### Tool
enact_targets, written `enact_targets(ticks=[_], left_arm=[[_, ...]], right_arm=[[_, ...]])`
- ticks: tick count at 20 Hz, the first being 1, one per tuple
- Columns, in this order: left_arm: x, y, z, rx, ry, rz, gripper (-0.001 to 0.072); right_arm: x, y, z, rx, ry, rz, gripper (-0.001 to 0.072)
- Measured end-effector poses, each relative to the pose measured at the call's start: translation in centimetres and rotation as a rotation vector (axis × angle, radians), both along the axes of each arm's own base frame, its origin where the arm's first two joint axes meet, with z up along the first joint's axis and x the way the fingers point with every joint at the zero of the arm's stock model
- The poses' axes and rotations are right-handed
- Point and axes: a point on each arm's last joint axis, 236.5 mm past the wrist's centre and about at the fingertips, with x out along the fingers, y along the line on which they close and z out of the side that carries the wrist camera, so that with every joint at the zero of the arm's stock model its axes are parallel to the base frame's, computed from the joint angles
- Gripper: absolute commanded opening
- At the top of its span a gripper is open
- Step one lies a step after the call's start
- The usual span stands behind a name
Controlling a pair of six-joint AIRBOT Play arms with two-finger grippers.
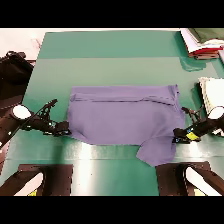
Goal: Fold the shirts.
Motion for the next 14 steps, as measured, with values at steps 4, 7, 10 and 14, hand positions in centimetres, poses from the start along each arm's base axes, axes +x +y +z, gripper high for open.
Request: enact_targets(ticks=[4,7,10,14], left_arm=[[-1.4,-0.3,3.5,-0.011,-0.038,-0.041,0.0027],[-1.9,-0.6,6.9,-0.024,-0.077,-0.062,0.0027],[0.0,-0.2,9.0,-0.003,-0.17,-0.037,0.0027],[4.7,0.9,7.8,0.038,-0.225,0.041,0.0028]], right_arm=[[0.6,-2.0,5.2,-0.13,-0.09,0.102,0.0011],[1.4,-2.8,8.6,-0.187,-0.17,0.116,0.0011],[3.2,-3.3,10.4,-0.211,-0.218,0.117,0.0011],[9.1,-4.3,10.9,-0.235,-0.3,0.101,0.0011]])
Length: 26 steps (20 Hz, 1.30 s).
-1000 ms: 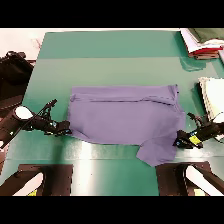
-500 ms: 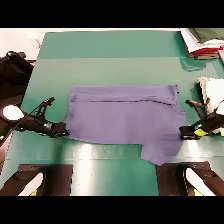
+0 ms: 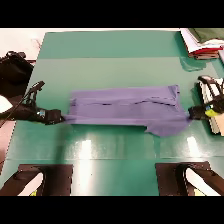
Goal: Fold the shirts.
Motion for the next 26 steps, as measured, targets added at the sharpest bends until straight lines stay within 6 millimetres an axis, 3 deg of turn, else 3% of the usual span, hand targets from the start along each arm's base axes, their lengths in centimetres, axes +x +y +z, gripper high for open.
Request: enact_targets(ticks=[7,10,13,14,15,16,18,19,20,21,22,26], left_arm=[[10.5,0.0,-4.3,-0.018,0.011,0.078,0.0028],[14.1,0.0,-5.7,-0.022,0.014,0.089,0.0029],[16.5,0.0,-6.6,-0.031,0.006,0.104,0.0031],[17.1,0.0,-6.8,-0.031,-0.001,0.109,0.0156],[17.7,0.0,-6.7,-0.034,-0.014,0.116,0.0501],[18.3,0.1,-6.5,-0.035,-0.029,0.122,0.066],[19.3,0.0,-5.5,-0.041,-0.053,0.123,0.0658],[19.6,-0.1,-5.0,-0.045,-0.061,0.118,0.0623],[19.7,-0.3,-4.3,-0.049,-0.064,0.108,0.0361],[19.9,-0.4,-3.7,-0.054,-0.067,0.101,0.0157],[19.9,-0.6,-3.3,-0.06,-0.065,0.092,0.0048],[19.4,-1.9,-2.2,-0.095,-0.047,0.061,0.0029]], right_arm=[[10.6,-1.6,-1.9,-0.007,-0.041,0.004,0.0011],[14.5,-1.0,-2.9,0.021,-0.061,0.013,0.0012],[18.1,0.2,-3.7,0.088,-0.087,0.009,0.0023],[19.2,0.6,-3.8,0.116,-0.099,0.004,0.014],[20.3,0.9,-3.8,0.148,-0.115,-0.006,0.0279],[21.1,1.0,-3.8,0.177,-0.127,-0.018,0.0316],[22.3,1.0,-3.3,0.245,-0.154,-0.044,0.0316],[22.4,0.5,-3.2,0.271,-0.158,-0.054,0.0336],[22.2,-0.2,-3.2,0.288,-0.149,-0.063,0.0411],[21.7,-1.0,-3.4,0.306,-0.134,-0.073,0.0455],[20.9,-1.8,-3.7,0.328,-0.109,-0.088,0.0501],[16.8,-5.2,-6.8,0.419,0.006,-0.194,0.0577]])
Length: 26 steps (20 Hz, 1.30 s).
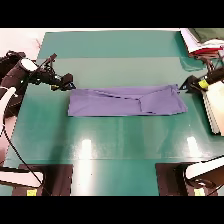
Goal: Fold the shirts.
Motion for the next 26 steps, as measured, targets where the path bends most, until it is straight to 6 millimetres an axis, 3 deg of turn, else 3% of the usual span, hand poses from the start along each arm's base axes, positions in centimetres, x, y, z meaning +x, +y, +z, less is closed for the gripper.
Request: enact_targets(ticks=[2,6,9,11,12,13,16,18,21,24,26], left_arm=[[-0.4,-1.5,0.3,-0.013,0.004,-0.03,0.0029],[-0.8,-5.4,0.7,-0.023,-0.026,-0.081,0.0029],[-1.3,-9.0,0.8,-0.034,-0.045,-0.114,0.0028],[-1.7,-11.4,1.1,-0.04,-0.071,-0.14,0.0028],[-1.8,-12.5,1.2,-0.043,-0.087,-0.149,0.0027],[-1.8,-13.4,1.4,-0.047,-0.107,-0.152,0.0027],[-1.6,-15.6,1.7,-0.062,-0.142,-0.15,0.0027],[-1.6,-16.5,1.1,-0.072,-0.138,-0.146,0.0028],[-1.2,-18.0,-0.6,-0.089,-0.109,-0.142,0.0027],[-0.7,-20.4,-2.4,-0.106,-0.084,-0.158,0.0027],[-0.3,-22.3,-3.4,-0.115,-0.08,-0.176,0.0027]], right_arm=[[-1.4,-0.7,-1.6,0.069,0.024,-0.048,0.0577],[-2.2,-0.2,-4.0,0.145,0.01,-0.097,0.0571],[-2.1,1.4,-5.1,0.175,0.0,-0.091,0.0487],[-1.8,2.5,-5.9,0.174,-0.001,-0.072,0.0252],[-1.7,3.3,-6.2,0.187,0.001,-0.062,0.007],[-1.6,3.9,-6.4,0.192,-0.002,-0.051,0.0012],[-1.0,4.7,-5.6,0.172,-0.052,-0.014,0.0011],[0.1,4.8,-2.7,0.164,-0.131,-0.003,0.0011],[1.2,6.1,3.3,0.151,-0.244,0.061,0.0011],[2.1,9.3,9.6,0.132,-0.349,0.144,0.0011],[2.2,12.9,13.6,0.132,-0.417,0.221,0.0011]])
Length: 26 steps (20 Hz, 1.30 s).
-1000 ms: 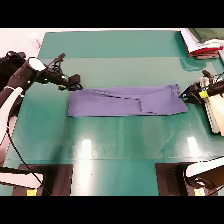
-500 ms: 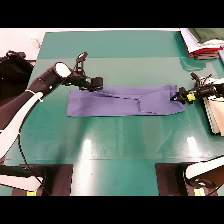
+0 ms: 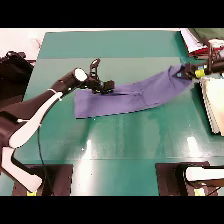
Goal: Fold the shirts.
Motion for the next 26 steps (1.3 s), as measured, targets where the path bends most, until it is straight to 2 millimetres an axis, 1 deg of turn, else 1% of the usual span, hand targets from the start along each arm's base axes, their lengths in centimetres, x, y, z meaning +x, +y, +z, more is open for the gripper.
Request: enact_targets(ticks=[3,4,6,9,11,13,15,17,19,20,21,22,23,24,26], left_arm=[[0.1,-2.9,-1.4,-0.008,0.007,-0.039,0.0027],[0.1,-3.6,-1.8,-0.011,0.01,-0.05,0.0027],[0.2,-4.9,-2.4,-0.018,0.015,-0.062,0.0027],[0.3,-5.7,-3.0,-0.023,0.021,-0.063,0.0028],[0.6,-5.9,-3.0,-0.026,0.016,-0.061,0.0027],[1.1,-5.4,-2.2,-0.022,0.009,-0.075,0.0027],[2.5,-3.1,-0.8,0.015,-0.02,-0.083,0.0027],[4.2,0.7,1.9,0.054,-0.054,-0.07,0.0028],[6.0,5.9,5.2,0.096,-0.095,-0.024,0.0028],[6.7,8.8,7.3,0.108,-0.121,0.008,0.0028],[7.1,11.3,9.3,0.119,-0.146,0.034,0.0028],[7.2,13.9,11.2,0.131,-0.166,0.059,0.0028],[7.2,16.2,13.0,0.141,-0.187,0.085,0.0028],[7.1,18.4,14.9,0.15,-0.212,0.114,0.0028],[6.5,21.7,17.8,0.164,-0.247,0.158,0.0028]], right_arm=[[-0.3,5.7,4.3,-0.003,-0.084,0.103,0.001],[-0.6,7.7,5.6,0.001,-0.11,0.137,0.0011],[-1.0,11.0,7.7,0.009,-0.164,0.189,0.0011],[-2.0,14.8,9.8,0.028,-0.21,0.244,0.0011],[-2.5,16.7,10.4,0.037,-0.228,0.27,0.0011],[-2.9,18.2,10.9,0.047,-0.243,0.291,0.0011],[-3.2,19.6,11.2,0.058,-0.259,0.304,0.0011],[-3.6,21.4,11.1,0.069,-0.264,0.329,0.0011],[-4.2,23.9,10.3,0.085,-0.254,0.371,0.0012],[-4.5,25.5,9.6,0.096,-0.25,0.403,0.0012],[-4.9,27.4,8.8,0.11,-0.247,0.434,0.0013],[-5.0,29.6,7.8,0.124,-0.248,0.46,0.0031],[-5.1,31.8,6.4,0.135,-0.248,0.48,0.0211],[-5.3,34.0,5.1,0.145,-0.248,0.495,0.0354],[-5.6,38.0,2.7,0.162,-0.253,0.516,0.0366]])
